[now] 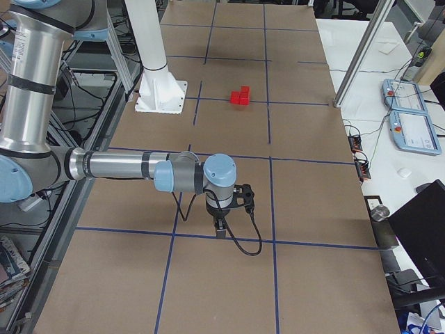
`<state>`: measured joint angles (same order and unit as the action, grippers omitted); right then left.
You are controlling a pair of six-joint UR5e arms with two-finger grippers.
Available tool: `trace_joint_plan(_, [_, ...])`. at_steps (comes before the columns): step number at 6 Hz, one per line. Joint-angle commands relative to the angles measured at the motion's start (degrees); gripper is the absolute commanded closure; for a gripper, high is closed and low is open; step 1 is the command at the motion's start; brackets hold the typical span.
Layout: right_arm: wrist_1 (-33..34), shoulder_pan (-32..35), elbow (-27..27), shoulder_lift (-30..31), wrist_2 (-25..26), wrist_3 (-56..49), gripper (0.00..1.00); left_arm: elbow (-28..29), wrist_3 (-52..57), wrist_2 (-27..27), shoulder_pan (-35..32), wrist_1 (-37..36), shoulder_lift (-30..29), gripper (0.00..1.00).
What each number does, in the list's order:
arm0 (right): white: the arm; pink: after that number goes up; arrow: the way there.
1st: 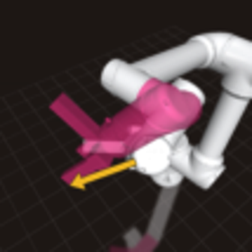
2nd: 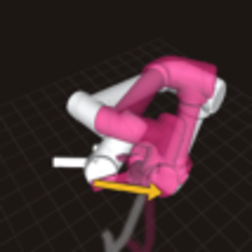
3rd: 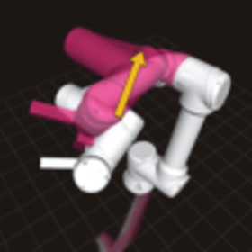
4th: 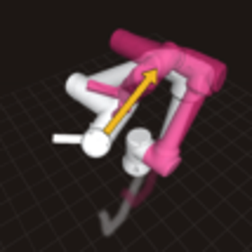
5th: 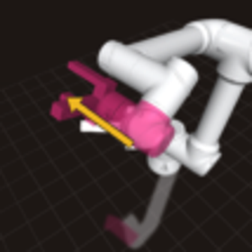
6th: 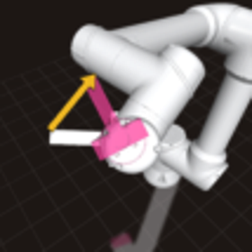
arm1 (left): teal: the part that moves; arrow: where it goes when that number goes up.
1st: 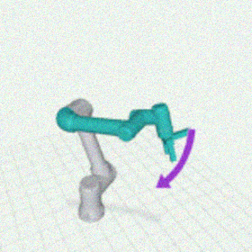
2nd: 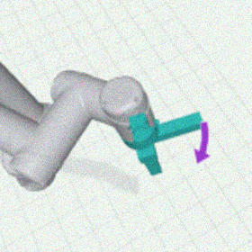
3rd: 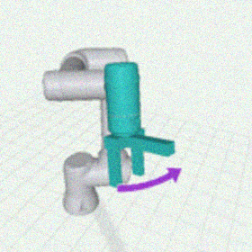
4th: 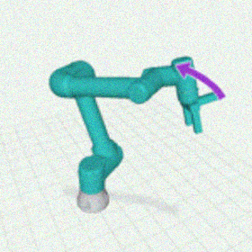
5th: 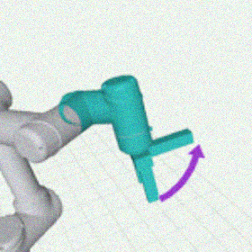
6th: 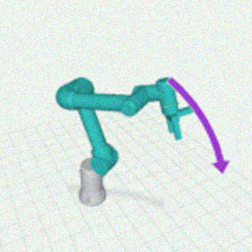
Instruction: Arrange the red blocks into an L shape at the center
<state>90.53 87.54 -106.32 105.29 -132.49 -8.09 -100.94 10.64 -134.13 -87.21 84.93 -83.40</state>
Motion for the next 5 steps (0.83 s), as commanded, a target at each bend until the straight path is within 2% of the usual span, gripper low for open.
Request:
trace_joint_plan(1, [0.00,0.00,-0.03,0.00,0.04,0.00,0.01,2.14,2.81,-0.60,-3.23,-0.12,2.01,0.00])
trace_joint_plan(3, [0.00,0.00,-0.03,0.00,0.04,0.09,0.00,2.76,-0.97,-0.95,-3.14,2.23,1.49,0.00])
trace_joint_plan(5, [0.00,0.00,0.06,0.00,0.04,0.09,0.00,0.67,-0.80,0.36,-3.06,3.57,1.58,0.00])
